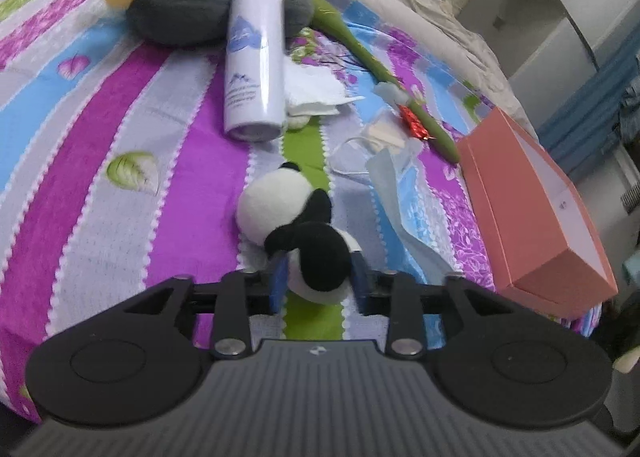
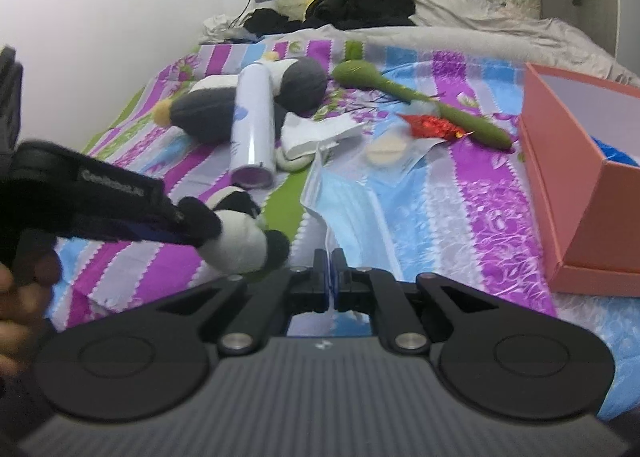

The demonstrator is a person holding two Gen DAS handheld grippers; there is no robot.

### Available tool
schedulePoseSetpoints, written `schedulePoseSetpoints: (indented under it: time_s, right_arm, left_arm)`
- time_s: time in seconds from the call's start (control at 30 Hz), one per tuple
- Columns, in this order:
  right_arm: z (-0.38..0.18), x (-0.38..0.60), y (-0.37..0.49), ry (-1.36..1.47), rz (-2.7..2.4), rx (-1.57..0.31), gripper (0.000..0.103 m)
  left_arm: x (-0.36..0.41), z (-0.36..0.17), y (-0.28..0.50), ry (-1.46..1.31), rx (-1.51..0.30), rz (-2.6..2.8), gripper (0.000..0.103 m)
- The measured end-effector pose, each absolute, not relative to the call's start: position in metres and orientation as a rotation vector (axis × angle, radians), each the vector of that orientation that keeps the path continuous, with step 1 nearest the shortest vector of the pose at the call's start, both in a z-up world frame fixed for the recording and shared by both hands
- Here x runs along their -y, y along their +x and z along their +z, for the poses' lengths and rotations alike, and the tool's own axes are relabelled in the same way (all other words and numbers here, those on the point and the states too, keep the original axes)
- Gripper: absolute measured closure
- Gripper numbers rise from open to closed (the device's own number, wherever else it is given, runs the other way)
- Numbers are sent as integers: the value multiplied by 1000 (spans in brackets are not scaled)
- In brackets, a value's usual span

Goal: Organize soft objects
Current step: 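Grasp the panda plush with the left tool while the right tool grasps the blue face mask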

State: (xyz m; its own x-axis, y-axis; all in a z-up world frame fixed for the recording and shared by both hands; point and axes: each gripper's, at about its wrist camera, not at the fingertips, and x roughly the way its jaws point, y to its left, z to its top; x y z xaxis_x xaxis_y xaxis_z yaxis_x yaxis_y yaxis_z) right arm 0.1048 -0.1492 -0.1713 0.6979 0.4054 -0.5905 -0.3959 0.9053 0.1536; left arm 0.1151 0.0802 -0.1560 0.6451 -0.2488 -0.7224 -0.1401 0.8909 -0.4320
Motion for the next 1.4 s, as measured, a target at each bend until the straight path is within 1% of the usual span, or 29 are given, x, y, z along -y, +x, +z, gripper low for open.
schedulePoseSetpoints:
  time_s: [0.07,0.1,0.13,0.17,0.23,0.27,0.53,0.77,1.0,1.03,1.07,1.1,1.13,1.17,1.2,1.23,1.4]
  right_arm:
    - [-171,147,106,5,441,-680,97]
    - [-170,148,107,-2,437,-685,95]
    - [-170,148,108,-8,432,-689,89]
    - [-169,149,109,-10,427,-691,71]
    - [-168,154,110,-2,415,-687,53]
    - [-168,156,112,2,414,-689,52]
    - [-188,158,143,-5,434,-770,52]
    - [-208,142,162,-119,441,-781,52]
    - [-224,128,160,-202,449,-776,53]
    - [-223,128,160,-198,451,-778,58]
    - [-222,127,160,-196,456,-783,68]
    - [-222,125,159,-199,464,-786,74]
    - [-222,123,158,-207,471,-788,84]
    - [-222,120,157,-221,475,-788,90]
    - [-222,117,154,-241,476,-782,92]
    - [-222,113,152,-265,479,-775,96]
    - [-216,116,149,-237,467,-765,98]
  left_arm:
    - [-81,-161,111,-512,-872,-38,44]
    - [-81,-164,109,-527,-867,-19,44]
    - [-82,-167,107,-540,-860,0,44]
    - [-82,-170,105,-553,-854,13,44]
    - [-83,-175,103,-590,-849,22,44]
    - [-82,-177,102,-601,-843,17,44]
    - [-77,-188,97,-657,-773,80,44]
    - [-71,-193,102,-642,-761,91,44]
    - [-66,-198,104,-609,-760,83,45]
    - [-65,-198,105,-605,-761,80,45]
    - [-64,-199,106,-601,-763,78,45]
    - [-64,-199,107,-597,-763,78,47]
    - [-63,-200,107,-590,-764,79,48]
    - [-62,-200,107,-583,-762,78,50]
    - [-62,-199,107,-578,-762,77,51]
    - [-61,-199,107,-573,-761,76,51]
    - [-59,-194,104,-539,-763,63,54]
